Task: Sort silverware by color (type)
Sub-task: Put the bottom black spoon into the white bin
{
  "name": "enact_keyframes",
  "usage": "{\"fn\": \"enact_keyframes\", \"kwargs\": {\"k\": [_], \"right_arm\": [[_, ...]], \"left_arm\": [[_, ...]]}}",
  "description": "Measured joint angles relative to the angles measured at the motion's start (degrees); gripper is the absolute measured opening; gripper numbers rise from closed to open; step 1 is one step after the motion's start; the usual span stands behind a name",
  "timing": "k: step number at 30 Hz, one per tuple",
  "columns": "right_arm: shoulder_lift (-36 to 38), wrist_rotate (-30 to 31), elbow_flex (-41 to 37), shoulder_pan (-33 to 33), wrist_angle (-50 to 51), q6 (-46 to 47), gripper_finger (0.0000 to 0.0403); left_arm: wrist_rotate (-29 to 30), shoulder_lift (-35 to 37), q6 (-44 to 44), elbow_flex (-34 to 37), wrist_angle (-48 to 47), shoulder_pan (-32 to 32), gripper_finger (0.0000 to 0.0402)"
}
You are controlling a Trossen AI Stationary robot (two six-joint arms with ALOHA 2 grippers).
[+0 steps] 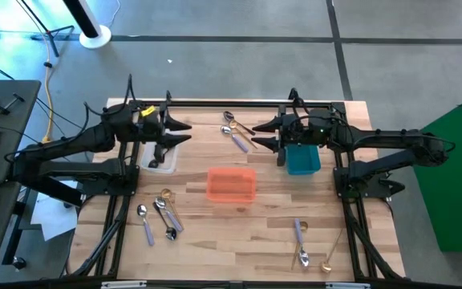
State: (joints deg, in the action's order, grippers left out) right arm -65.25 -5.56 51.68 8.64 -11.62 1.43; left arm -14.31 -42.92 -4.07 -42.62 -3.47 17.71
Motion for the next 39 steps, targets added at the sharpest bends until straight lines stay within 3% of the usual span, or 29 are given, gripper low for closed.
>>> {"fn": "enact_keyframes", "kwargs": {"k": [8, 11, 15, 24, 30, 39], "right_arm": [[0.0, 0.0, 0.0, 0.0, 0.0, 0.0, 0.0146], [0.0, 1.8, 0.0, 0.0, 0.2, 0.0, 0.0146], [0.0, 2.4, 0.0, 0.0, 0.2, 0.0, 0.0146], [0.0, 2.4, 0.0, 0.0, 1.7, 0.2, 0.0146], [0.0, 2.4, 0.0, 0.0, 3.1, 1.7, 0.0146], [0.0, 2.4, 0.0, 0.0, 5.2, 4.7, 0.0146]], "left_arm": [[-0.1, -0.2, 2.6, -7.5, -19.2, -7.6, 0.0145], [2.8, -1.7, 4.3, -10.9, -29.0, -12.8, 0.0145], [7.7, -5.2, 4.8, -13.7, -39.7, -21.3, 0.0145], [10.2, -17.1, 4.9, -13.7, -55.6, -37.2, 0.0145], [10.2, -23.4, 2.9, -11.4, -54.4, -42.6, 0.0145], [4.5, -26.6, -7.3, 0.6, -40.3, -48.2, 0.0145]]}}
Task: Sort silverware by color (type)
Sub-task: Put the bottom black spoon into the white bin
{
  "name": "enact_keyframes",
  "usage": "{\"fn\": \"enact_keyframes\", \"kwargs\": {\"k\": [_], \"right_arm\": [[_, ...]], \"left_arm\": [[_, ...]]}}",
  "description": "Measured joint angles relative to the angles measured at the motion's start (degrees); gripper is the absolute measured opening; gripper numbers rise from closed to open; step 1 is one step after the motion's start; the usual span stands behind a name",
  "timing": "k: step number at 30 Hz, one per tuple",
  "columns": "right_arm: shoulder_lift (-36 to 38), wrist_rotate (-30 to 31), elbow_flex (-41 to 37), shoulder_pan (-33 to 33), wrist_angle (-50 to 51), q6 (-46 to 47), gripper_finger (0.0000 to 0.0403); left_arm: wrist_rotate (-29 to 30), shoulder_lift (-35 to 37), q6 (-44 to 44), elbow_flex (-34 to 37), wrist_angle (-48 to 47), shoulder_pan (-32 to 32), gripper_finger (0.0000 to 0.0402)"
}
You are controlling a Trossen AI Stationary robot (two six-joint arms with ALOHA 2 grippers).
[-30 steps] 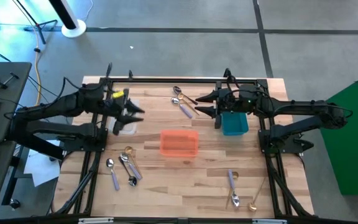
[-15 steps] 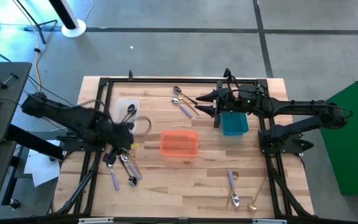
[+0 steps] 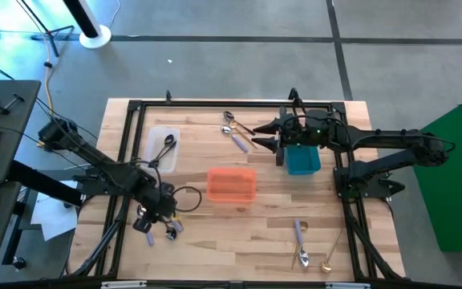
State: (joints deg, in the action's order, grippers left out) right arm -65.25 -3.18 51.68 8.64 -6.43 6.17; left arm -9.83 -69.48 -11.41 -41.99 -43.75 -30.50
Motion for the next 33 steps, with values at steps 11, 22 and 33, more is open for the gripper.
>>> {"fn": "enact_keyframes", "kwargs": {"k": [11, 22, 33], "right_arm": [[0.0, 0.0, 0.0, 0.0, 1.1, -0.2, 0.0146], [0.0, 0.0, 0.0, 0.0, 1.1, 0.7, 0.0146], [0.0, 0.0, 0.0, 0.0, 1.1, 1.3, 0.0146]], "left_arm": [[3.0, -6.9, 4.1, 2.5, 4.0, -6.0, 0.0145], [10.5, -15.3, 5.6, 2.5, 4.3, -7.9, 0.0145], [9.7, -15.4, 4.9, 3.0, 5.2, -7.8, 0.0138]]}}
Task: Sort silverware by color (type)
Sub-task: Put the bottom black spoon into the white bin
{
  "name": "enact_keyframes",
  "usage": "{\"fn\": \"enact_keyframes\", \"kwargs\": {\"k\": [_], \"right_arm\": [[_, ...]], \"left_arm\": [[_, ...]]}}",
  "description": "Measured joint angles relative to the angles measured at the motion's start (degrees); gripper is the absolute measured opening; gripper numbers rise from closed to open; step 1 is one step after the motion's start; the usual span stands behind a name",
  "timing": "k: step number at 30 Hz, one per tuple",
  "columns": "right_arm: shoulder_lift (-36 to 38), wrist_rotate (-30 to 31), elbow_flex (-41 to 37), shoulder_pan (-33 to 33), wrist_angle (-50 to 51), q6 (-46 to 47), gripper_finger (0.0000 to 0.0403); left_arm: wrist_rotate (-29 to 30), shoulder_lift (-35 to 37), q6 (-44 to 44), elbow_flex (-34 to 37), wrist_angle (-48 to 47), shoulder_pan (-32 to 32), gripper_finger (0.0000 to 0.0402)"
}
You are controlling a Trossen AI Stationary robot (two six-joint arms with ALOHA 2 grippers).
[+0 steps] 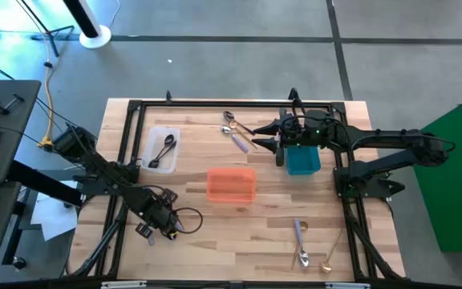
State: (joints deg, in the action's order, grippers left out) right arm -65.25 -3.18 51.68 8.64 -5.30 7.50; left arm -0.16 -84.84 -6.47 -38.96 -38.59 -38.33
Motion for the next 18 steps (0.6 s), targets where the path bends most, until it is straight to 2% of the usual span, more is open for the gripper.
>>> {"fn": "enact_keyframes", "kwargs": {"k": [6, 13, 18], "right_arm": [[0.0, 0.0, 0.0, 0.0, 0.0, 0.0, 0.0146], [0.0, 0.0, 0.0, 0.0, 0.3, 0.0, 0.0146], [0.0, 0.0, 0.0, 0.0, 0.4, 0.0, 0.0146]], "left_arm": [[0.0, 0.1, -0.9, 1.3, 1.3, 0.1, 0.0096], [-1.1, 0.0, -2.8, 1.4, 1.7, 0.5, 0.001], [-1.1, 0.6, -3.0, 1.5, 2.2, 0.5, 0.0006]]}}
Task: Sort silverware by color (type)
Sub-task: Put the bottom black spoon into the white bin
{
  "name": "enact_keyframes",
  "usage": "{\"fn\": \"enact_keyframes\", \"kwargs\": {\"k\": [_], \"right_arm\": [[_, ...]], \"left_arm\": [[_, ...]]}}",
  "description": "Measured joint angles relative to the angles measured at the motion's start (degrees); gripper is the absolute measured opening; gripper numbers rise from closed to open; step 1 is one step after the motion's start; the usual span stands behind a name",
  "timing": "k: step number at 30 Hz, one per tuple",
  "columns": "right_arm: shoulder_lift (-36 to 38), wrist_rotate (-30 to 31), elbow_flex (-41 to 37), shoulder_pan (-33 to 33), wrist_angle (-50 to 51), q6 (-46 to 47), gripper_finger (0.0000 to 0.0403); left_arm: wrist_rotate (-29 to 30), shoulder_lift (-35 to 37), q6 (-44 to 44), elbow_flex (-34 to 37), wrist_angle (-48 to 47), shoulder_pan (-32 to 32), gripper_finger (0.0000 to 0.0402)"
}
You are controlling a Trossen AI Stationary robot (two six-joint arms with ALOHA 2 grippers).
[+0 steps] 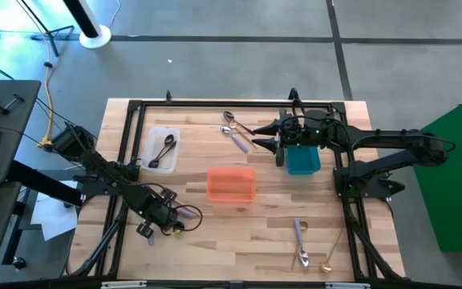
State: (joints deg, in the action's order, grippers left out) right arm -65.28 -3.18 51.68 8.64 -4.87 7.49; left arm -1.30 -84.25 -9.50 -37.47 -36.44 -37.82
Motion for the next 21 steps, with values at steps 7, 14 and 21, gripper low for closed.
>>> {"fn": "enact_keyframes", "kwargs": {"k": [7, 14, 21], "right_arm": [[0.0, 0.0, 0.0, 0.0, 0.3, 0.0, 0.0146], [0.0, 0.0, 0.0, 0.0, 2.2, 0.0, 0.0146], [0.0, 0.0, 0.0, 0.0, 2.3, 0.0, 0.0146]], "left_arm": [[-1.1, 2.1, 0.1, 0.3, 0.9, -0.1, 0.0002], [-4.7, 3.9, -0.3, 0.2, 2.4, -0.1, 0.0001], [-6.8, 10.1, -2.7, 0.2, 4.2, 0.2, 0.0001]]}}
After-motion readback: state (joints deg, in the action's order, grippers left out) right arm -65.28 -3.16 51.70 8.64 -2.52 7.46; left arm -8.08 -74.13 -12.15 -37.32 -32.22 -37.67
